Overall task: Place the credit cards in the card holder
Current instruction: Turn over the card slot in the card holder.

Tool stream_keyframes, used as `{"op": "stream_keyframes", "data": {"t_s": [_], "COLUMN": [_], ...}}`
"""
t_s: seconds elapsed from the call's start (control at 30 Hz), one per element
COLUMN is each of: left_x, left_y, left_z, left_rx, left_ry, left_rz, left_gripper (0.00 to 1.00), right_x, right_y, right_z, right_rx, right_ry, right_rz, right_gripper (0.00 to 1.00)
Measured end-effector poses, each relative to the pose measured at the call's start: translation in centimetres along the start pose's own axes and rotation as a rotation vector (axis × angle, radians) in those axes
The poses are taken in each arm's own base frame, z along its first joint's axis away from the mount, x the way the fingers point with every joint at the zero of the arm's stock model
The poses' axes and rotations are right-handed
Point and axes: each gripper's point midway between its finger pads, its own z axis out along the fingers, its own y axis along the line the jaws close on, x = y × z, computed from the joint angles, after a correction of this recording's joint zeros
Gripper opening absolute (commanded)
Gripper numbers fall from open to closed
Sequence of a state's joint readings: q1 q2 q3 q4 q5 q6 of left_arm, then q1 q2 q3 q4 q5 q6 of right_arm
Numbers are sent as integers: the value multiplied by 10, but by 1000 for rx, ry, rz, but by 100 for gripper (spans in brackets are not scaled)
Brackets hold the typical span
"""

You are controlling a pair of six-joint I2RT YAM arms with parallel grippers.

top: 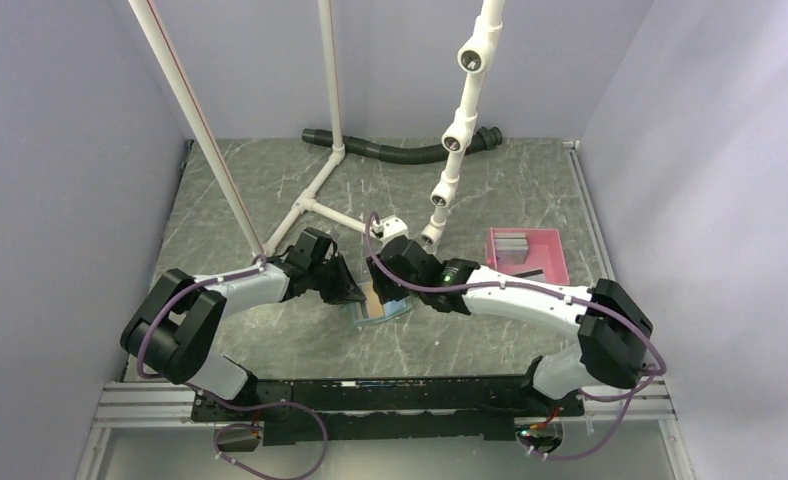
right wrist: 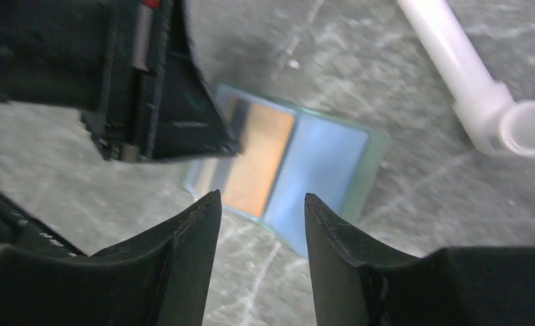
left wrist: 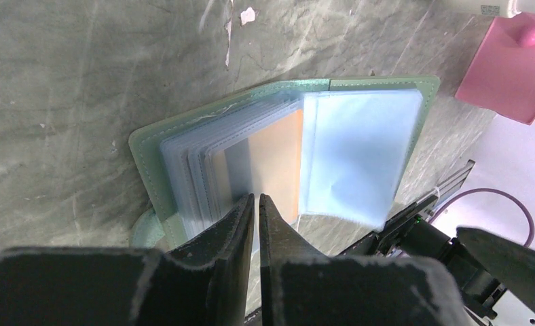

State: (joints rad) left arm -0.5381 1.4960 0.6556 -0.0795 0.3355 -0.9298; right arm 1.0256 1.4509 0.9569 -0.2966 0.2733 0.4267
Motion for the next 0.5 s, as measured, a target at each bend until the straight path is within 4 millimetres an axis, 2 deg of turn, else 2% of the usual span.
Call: {"op": "stream_keyframes", "data": {"t_s": [0.07, 0.2, 0.33, 0.5], "left_x": [0, 0, 0, 1], "left_y": [0, 0, 1, 7], "left_z": [0, 0, -1, -7], "left_rx": [-1, -2, -12, -49], "left_ry": [0, 2, 7, 8], "left_rz": [1, 1, 15, 57], "left_gripper": [15, 16, 17, 18], "right_x": [-13, -12, 17, 59], "right_y": [12, 10, -8, -36], "right_z": [3, 24, 47, 51], "right_rx": [-72, -104, -60, 37], "right_ry": [-25, -8, 69, 149], "right_rz": [28, 56, 67, 51], "right_gripper": [48, 39, 35, 33]}}
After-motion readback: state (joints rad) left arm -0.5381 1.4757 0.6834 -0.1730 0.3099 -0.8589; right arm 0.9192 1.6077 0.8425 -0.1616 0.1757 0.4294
